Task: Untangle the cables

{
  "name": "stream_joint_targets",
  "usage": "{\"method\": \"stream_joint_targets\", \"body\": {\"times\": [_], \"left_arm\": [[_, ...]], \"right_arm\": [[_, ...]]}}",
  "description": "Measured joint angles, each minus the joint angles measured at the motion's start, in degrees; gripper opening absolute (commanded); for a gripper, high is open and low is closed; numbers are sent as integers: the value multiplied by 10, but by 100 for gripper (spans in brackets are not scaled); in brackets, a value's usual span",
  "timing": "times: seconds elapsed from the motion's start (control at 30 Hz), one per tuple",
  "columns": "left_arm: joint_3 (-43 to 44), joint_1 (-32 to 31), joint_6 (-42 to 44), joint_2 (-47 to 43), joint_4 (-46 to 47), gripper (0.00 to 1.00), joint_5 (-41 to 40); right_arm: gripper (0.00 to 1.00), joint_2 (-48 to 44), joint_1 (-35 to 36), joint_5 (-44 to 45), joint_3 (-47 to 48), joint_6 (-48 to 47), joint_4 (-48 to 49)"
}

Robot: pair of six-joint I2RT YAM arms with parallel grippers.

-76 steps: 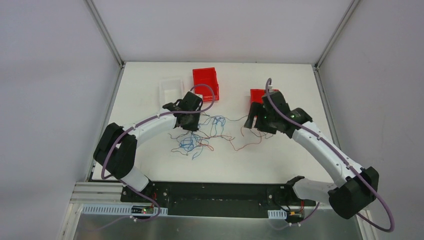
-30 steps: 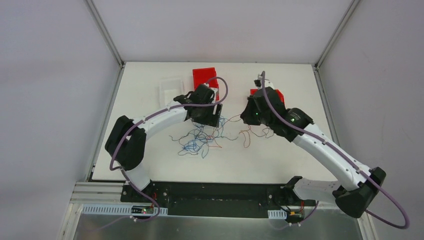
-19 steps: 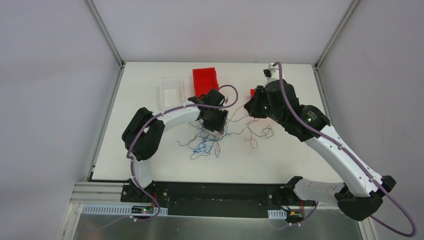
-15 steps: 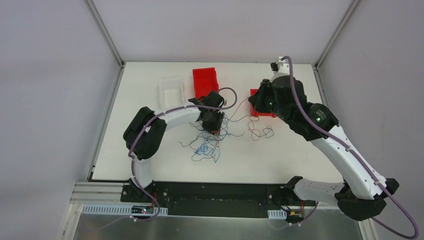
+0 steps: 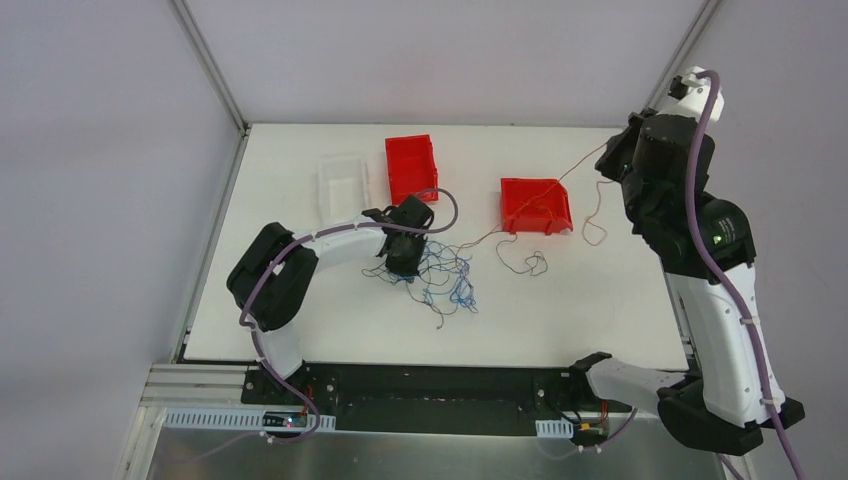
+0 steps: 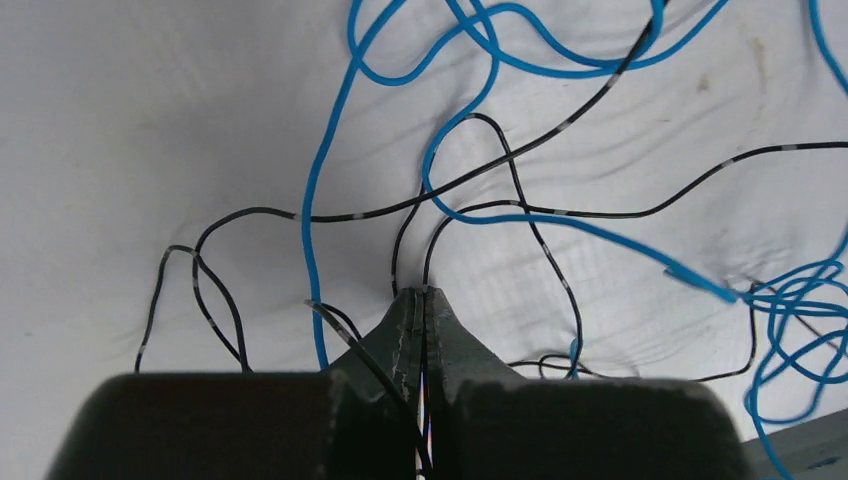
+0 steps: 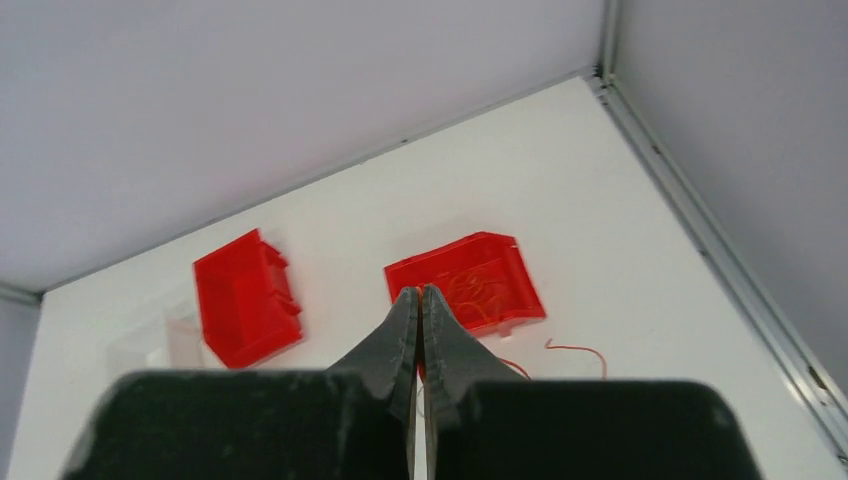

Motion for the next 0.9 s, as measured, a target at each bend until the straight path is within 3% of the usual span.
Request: {"method": "stream_joint_targets", "body": {"times": [0.17,0.53,0.77,0.9], "left_arm": [[-16,11,10,-16,-11,0,-32],[-33,28,13,-35,-35,0,-91],[-33,29,16,-58,-47,13,-92],[-29,29,18,-85,-52,25,-90]], "right_arm": [[0,28,-69,12,29,-14,-12],[0,96,-153,11,121,-26,-23],[0,176,-161,-44,167,-32,-29],[0,231,-174,-72,185,-31,-34]]}}
